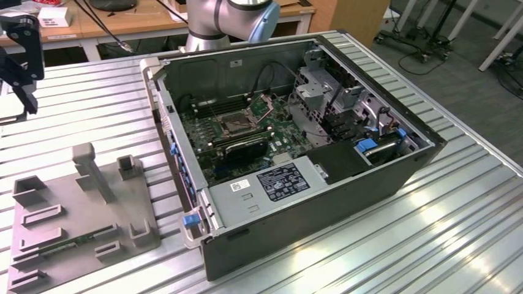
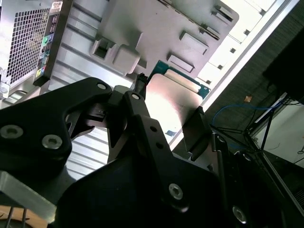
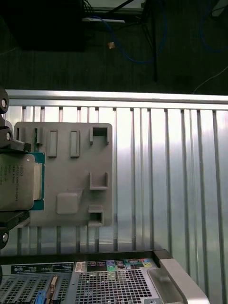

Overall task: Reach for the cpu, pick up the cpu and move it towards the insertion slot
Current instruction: 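Pick up the cpu and move it towards the insertion slot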

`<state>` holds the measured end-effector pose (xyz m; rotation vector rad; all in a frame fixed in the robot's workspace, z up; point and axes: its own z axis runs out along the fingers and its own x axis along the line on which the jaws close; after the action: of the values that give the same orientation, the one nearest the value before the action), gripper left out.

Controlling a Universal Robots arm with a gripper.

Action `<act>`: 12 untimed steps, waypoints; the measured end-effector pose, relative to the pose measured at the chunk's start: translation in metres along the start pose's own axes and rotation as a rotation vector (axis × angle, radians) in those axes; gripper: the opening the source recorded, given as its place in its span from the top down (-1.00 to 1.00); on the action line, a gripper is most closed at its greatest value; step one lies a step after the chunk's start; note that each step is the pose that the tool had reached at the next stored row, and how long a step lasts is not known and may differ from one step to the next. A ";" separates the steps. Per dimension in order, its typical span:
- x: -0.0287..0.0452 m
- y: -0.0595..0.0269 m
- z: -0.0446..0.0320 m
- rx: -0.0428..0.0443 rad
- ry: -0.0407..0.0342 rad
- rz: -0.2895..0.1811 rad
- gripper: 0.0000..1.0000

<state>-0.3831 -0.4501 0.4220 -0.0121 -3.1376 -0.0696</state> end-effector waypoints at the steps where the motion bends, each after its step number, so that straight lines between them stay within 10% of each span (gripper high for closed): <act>1: -0.0006 0.0000 0.0000 0.0000 0.0000 0.000 -0.09; 12: -0.0058 0.0000 0.0000 0.0000 0.0000 0.000 -0.09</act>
<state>-0.3773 -0.4501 0.4220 -0.0122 -3.1376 -0.0696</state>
